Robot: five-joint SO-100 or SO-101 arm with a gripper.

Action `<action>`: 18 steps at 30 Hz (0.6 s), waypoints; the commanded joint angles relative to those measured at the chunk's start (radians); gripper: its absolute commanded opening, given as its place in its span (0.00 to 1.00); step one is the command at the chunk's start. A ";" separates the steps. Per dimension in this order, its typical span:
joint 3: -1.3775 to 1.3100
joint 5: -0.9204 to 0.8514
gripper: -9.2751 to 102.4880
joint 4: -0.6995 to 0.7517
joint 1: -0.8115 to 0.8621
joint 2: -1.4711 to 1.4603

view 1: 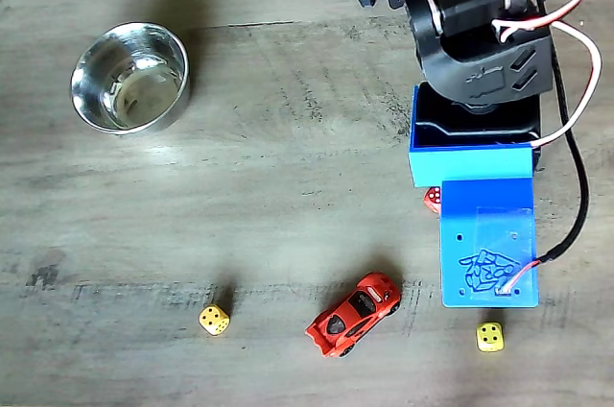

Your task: Pick up the lego figure and place in bowl

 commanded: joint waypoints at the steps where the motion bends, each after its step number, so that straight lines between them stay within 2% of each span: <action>1: -0.034 -0.006 0.29 0.005 0.000 0.006; 5: -0.034 -0.006 0.34 0.005 0.003 0.006; 18: 0.051 -0.006 0.33 0.005 0.014 -0.023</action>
